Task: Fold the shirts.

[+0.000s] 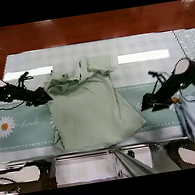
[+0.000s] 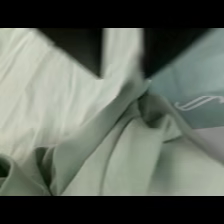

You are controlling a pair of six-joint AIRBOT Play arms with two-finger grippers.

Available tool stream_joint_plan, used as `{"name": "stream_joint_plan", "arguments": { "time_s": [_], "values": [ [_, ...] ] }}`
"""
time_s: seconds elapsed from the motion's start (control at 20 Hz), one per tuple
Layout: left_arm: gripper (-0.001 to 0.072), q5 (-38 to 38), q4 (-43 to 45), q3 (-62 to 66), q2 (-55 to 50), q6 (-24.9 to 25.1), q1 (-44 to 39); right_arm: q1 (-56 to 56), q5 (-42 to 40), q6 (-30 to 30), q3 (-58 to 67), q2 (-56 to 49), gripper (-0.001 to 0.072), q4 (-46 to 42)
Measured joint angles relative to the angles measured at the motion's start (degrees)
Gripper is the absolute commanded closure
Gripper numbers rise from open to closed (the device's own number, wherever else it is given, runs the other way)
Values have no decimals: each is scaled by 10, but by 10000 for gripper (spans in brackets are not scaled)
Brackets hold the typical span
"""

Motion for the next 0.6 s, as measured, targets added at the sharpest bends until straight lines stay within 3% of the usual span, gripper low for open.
{"name": "stream_joint_plan", "arguments": {
  "time_s": [0.4, 0.5, 0.55, 0.6],
  "values": [
    [685, 5, -7, -2, -9, 23, -17, 71, -55, 9, -82, -7, 88, 36],
    [685, 4, -7, -2, -9, 24, -17, 78, -67, 2, -85, -19, 116, 65],
    [685, 4, -7, -2, -9, 24, -18, 80, -74, -4, -85, -24, 229, 80],
    [685, 4, -7, -2, -9, 24, -18, 81, -83, -9, -85, -29, 448, 91]
  ]
}}
